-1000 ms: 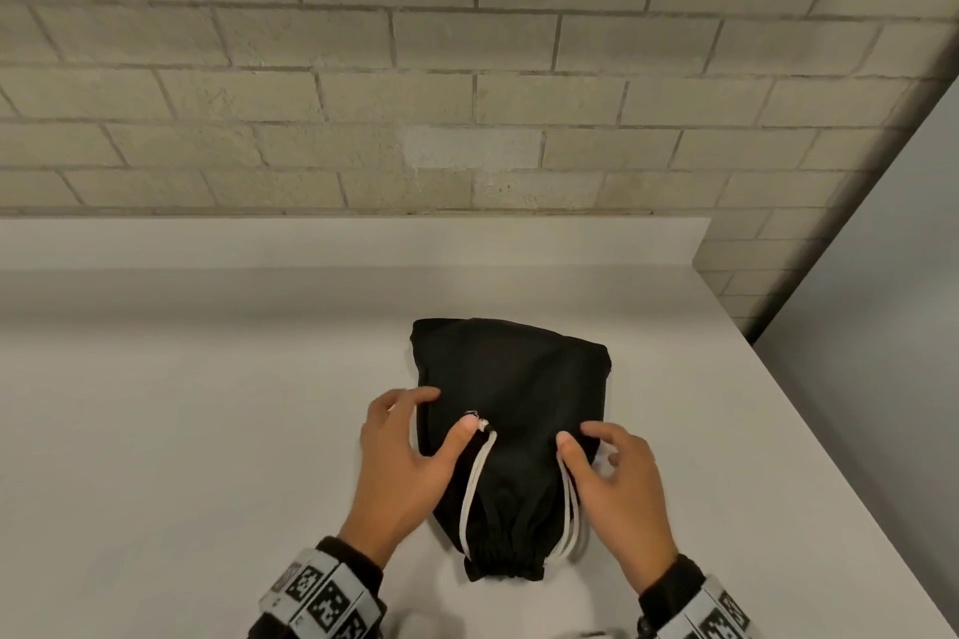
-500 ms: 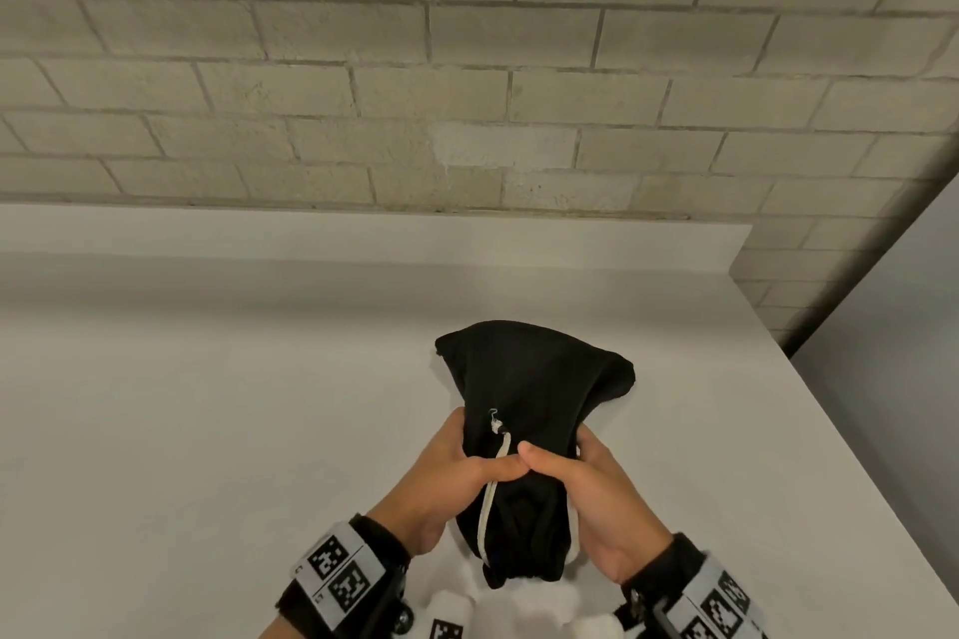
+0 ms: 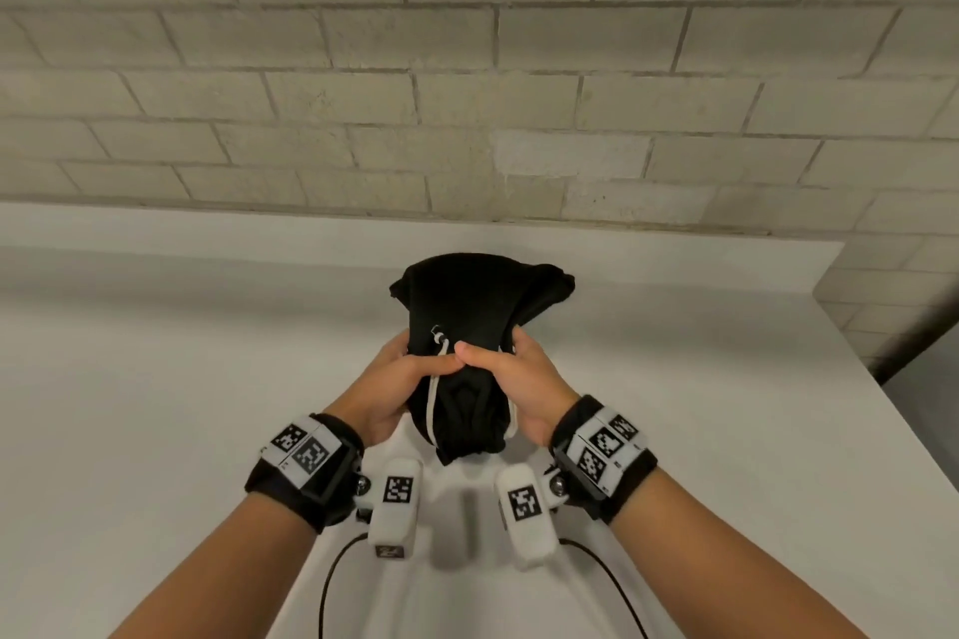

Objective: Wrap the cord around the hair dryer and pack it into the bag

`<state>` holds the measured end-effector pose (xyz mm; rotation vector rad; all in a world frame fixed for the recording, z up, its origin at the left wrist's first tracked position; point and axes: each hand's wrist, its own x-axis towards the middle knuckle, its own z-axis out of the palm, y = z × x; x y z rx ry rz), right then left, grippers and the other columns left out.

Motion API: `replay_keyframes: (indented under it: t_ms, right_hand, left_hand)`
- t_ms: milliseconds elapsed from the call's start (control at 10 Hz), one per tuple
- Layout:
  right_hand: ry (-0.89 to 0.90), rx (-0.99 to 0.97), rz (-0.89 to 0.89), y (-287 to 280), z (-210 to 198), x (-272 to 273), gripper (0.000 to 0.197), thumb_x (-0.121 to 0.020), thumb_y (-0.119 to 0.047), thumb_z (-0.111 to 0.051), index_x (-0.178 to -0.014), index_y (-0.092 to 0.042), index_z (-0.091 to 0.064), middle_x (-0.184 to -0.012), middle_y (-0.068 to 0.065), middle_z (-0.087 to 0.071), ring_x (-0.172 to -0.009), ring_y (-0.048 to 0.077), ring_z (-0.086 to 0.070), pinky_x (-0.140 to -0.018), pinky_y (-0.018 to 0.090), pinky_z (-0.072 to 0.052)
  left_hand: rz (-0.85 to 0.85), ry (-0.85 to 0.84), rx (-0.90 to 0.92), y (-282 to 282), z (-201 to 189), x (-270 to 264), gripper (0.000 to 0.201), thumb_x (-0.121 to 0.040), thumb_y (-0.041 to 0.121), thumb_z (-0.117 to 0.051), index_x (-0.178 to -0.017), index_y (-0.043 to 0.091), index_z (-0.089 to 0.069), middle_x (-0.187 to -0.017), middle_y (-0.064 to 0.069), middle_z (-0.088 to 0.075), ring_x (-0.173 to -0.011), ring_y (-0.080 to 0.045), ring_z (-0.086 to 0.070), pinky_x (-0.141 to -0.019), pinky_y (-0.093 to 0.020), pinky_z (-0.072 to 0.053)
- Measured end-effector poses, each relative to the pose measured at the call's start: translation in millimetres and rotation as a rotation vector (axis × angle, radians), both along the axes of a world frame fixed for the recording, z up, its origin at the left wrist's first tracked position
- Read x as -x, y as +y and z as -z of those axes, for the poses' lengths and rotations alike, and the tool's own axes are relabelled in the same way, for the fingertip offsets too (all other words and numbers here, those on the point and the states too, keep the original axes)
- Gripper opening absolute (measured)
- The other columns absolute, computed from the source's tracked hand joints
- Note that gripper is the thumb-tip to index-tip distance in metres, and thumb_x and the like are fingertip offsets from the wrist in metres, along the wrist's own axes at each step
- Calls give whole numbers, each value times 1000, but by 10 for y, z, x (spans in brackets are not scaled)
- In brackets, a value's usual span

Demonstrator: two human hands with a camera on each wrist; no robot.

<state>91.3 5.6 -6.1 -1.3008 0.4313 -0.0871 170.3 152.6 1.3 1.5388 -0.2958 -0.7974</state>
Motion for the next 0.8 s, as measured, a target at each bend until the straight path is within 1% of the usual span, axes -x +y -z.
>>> replay_keyframes:
  t_ms: [100, 200, 300, 400, 500, 600, 700, 800]
  right_hand:
    - [6, -25, -7, 32, 102, -420, 63, -74, -26, -82, -130, -23, -53, -117, 2, -69, -106, 16, -67, -94, 36, -55]
    - [23, -33, -3, 73, 207, -725, 71, -71, -29, -83, -133, -22, -50, -120, 4, -67, -108, 19, -66, -96, 41, -54]
    - [39, -38, -10, 93, 285, -934, 73, -70, -29, -83, -135, -20, -49, -121, 4, -66, -109, 20, -65, -98, 42, -53]
    - [63, -38, 0, 106, 359, -1060, 80, -66, -32, -85, -136, -20, -48, -123, 4, -65, -109, 21, -65, -97, 42, -53]
    - [85, -19, 31, 122, 405, -1101, 83, -63, -38, -86, -135, -23, -49, -122, 2, -65, -108, 20, -65, -96, 42, -54]
    - [93, 23, 46, 136, 407, -1087, 86, -61, -46, -84, -135, -23, -50, -124, 2, -64, -110, 18, -64, -97, 40, -53]
    - [93, 22, 53, 133, 371, -1006, 88, -57, -51, -85, -134, -24, -51, -125, -1, -65, -111, 15, -63, -99, 39, -51]
    - [90, 40, 79, 138, 295, -723, 79, -62, -49, -86, -128, -24, -50, -128, -5, -62, -114, 11, -61, -101, 34, -49]
  left_hand:
    - [-21, -10, -19, 43, 33, -351, 43, -86, 12, -71, -127, 17, -59, -117, -13, -71, -106, -30, -70, -90, -46, -55]
    - [-14, -24, -50, 69, 71, -613, 44, -86, 14, -71, -128, 19, -59, -117, -11, -72, -106, -29, -70, -92, -49, -55]
    - [-21, -17, -71, 86, 118, -791, 42, -86, 16, -70, -127, 20, -59, -114, -9, -73, -104, -28, -71, -91, -49, -56]
    - [-41, -2, -74, 90, 189, -887, 44, -85, 14, -71, -127, 19, -59, -114, -9, -73, -104, -28, -71, -93, -49, -55]
    - [-66, 16, -38, 82, 275, -962, 51, -82, 14, -76, -129, 16, -57, -115, -9, -73, -106, -28, -70, -98, -50, -52]
    - [-111, 16, -30, 79, 311, -970, 67, -72, 22, -83, -132, 15, -54, -116, -9, -72, -105, -27, -70, -98, -48, -53]
    - [-184, -9, -55, 93, 364, -953, 88, -64, 39, -89, -138, 16, -47, -126, -8, -67, -110, -23, -68, -99, -45, -53]
    - [-342, -96, -145, 166, 324, -747, 100, -74, 56, -79, -153, 22, -27, -150, -6, -45, -132, -24, -50, -109, -42, -41]
